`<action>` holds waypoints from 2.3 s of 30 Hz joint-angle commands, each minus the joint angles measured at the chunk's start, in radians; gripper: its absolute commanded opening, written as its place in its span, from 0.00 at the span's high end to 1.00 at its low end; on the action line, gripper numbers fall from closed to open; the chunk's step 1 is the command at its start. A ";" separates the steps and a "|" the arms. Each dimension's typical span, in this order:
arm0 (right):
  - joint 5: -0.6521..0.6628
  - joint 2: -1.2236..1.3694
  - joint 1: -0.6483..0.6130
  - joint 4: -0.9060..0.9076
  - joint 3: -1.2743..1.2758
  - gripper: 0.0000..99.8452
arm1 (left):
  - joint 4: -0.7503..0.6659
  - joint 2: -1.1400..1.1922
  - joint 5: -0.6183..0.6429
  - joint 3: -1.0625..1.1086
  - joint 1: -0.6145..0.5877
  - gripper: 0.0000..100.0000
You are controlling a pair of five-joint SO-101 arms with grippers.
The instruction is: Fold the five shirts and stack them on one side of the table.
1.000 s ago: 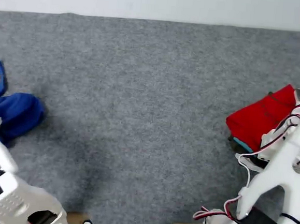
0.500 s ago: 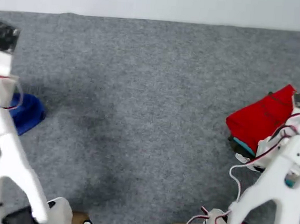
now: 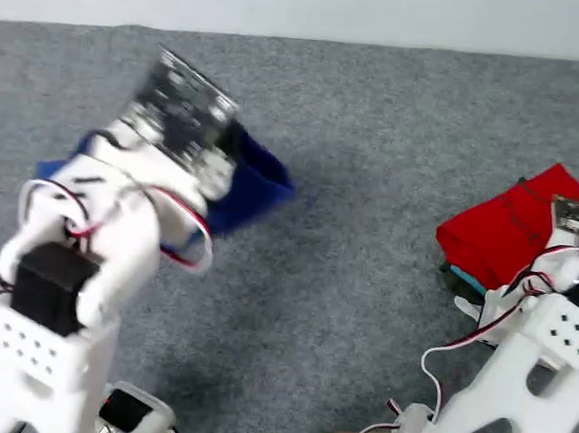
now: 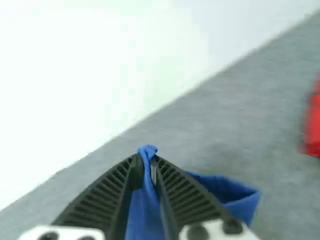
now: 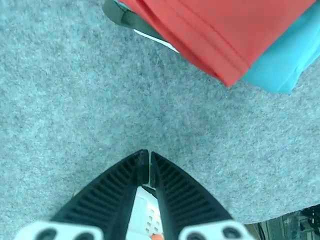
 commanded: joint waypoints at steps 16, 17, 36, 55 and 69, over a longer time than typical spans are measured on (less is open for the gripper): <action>-0.017 -0.027 -0.257 0.038 -0.014 0.99 | 0.163 -0.028 -0.330 0.245 -0.721 0.99; -0.037 -0.022 -0.317 0.036 -0.014 0.99 | 0.163 -0.028 -0.361 0.252 -0.787 0.99; -0.132 0.539 -1.153 -0.051 -0.523 0.99 | 0.144 -0.025 -0.565 0.579 -1.232 0.99; -0.080 1.138 -1.521 -0.074 -1.079 0.78 | 0.115 -0.021 -0.562 0.619 -1.255 0.99; -0.087 1.351 -1.403 -0.062 -1.295 0.98 | 0.118 -0.028 -0.514 0.616 -1.255 0.99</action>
